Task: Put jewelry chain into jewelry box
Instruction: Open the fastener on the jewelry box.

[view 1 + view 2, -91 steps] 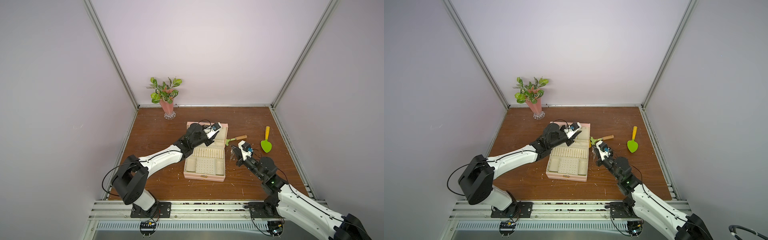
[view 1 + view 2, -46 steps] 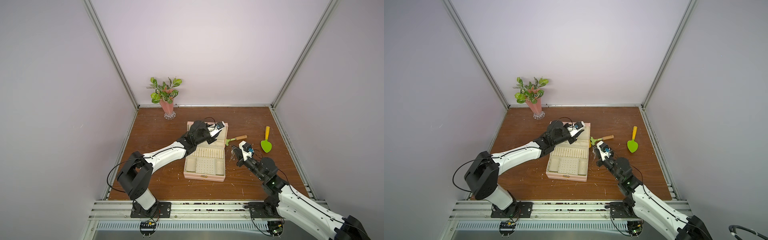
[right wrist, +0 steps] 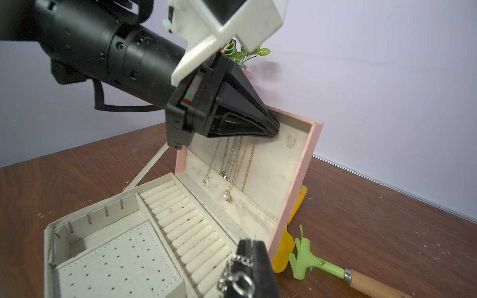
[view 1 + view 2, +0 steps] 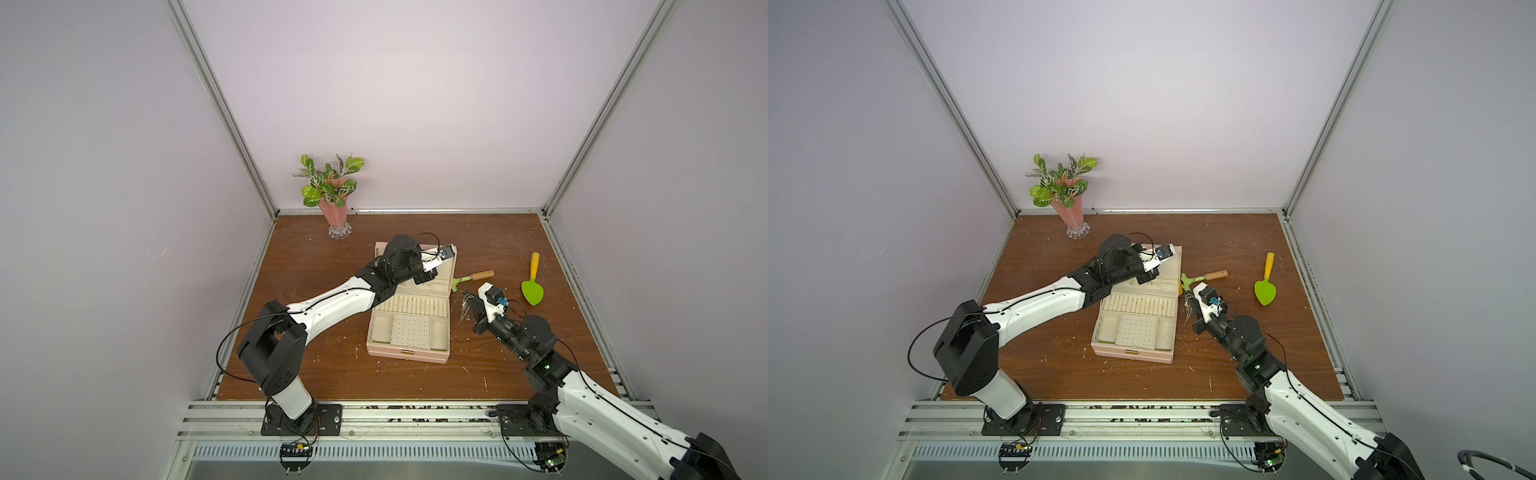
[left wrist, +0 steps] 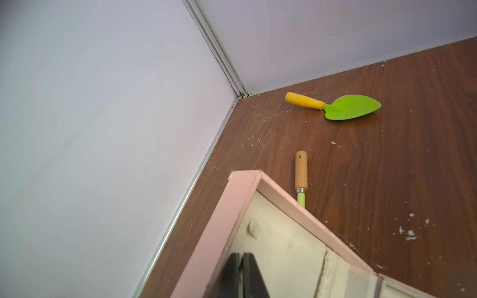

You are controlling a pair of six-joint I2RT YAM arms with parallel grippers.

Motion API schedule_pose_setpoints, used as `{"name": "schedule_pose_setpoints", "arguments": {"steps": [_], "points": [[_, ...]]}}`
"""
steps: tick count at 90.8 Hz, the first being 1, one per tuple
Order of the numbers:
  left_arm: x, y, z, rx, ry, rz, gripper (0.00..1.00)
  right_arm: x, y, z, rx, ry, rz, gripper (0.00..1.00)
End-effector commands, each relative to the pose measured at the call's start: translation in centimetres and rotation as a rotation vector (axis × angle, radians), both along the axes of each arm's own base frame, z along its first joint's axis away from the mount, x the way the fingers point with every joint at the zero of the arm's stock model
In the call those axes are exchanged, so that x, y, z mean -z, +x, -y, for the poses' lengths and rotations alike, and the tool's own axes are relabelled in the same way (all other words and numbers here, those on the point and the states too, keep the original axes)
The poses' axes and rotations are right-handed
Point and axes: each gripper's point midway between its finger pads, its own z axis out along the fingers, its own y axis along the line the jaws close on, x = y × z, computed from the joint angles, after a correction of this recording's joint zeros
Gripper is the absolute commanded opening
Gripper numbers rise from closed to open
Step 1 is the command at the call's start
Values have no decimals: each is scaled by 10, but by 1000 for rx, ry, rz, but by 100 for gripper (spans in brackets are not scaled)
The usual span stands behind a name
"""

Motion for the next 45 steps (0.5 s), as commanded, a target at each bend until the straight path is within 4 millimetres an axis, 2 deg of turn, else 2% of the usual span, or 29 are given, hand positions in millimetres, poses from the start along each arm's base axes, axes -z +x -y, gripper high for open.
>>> {"name": "schedule_pose_setpoints", "arguments": {"steps": [1,45], "points": [[6,-10,-4,21,79,8,5,-7,0,2,7,35,18,0],[41,-31,-18,45,286,63,3,-3,2,2,10,30,7,0]]}}
